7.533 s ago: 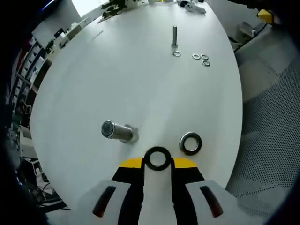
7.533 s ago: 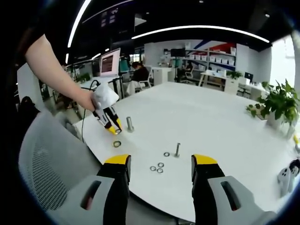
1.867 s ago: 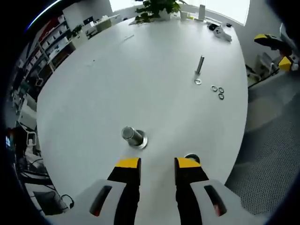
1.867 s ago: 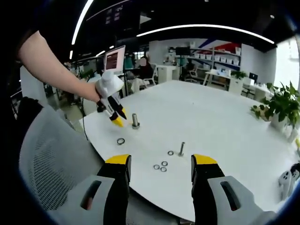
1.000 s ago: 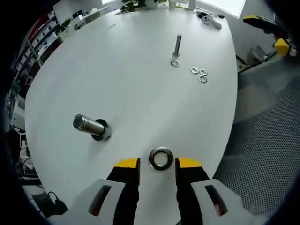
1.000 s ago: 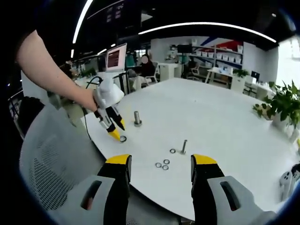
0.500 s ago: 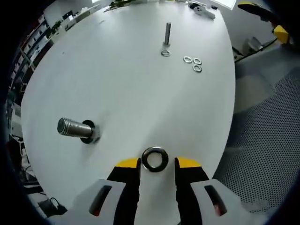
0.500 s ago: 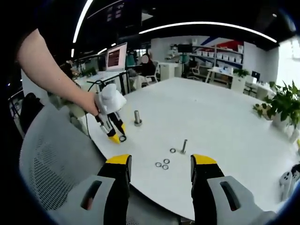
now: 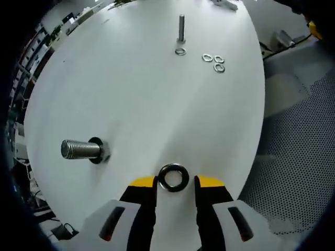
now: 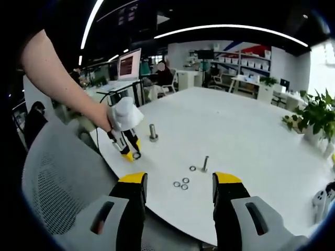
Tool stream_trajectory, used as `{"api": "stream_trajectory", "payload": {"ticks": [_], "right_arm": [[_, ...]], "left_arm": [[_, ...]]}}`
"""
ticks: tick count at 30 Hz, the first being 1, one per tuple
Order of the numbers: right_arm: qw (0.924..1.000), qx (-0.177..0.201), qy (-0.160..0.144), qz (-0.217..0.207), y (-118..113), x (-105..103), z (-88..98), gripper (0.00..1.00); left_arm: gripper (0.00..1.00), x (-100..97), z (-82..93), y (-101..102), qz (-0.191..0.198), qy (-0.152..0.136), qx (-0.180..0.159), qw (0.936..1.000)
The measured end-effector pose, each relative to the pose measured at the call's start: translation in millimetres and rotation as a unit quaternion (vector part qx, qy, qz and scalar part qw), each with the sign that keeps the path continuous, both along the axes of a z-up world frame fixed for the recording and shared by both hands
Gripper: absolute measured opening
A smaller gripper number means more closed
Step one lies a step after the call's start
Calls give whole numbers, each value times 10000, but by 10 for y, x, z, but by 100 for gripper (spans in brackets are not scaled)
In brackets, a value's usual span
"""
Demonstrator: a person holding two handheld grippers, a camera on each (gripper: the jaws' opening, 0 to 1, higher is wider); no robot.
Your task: Place the washer onto the threaded stud by aligning its center hole with the stud, sliding it down to the base, and recovering from edge contact or off-axis alignment until the washer reaches the visible bottom stop.
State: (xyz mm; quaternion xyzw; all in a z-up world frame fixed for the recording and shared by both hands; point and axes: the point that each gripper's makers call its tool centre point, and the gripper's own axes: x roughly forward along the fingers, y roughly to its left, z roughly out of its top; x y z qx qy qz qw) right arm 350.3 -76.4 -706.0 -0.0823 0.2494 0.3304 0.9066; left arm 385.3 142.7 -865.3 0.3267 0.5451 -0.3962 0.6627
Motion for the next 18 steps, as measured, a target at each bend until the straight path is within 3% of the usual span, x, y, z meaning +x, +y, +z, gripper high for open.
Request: {"api": "stream_trajectory", "payload": {"ticks": [18], "right_arm": [[10000, 26, 9, -7, 0, 1, 0, 52]], "left_arm": [[21, 38, 16, 14, -21, 97, 219, 9997]]}}
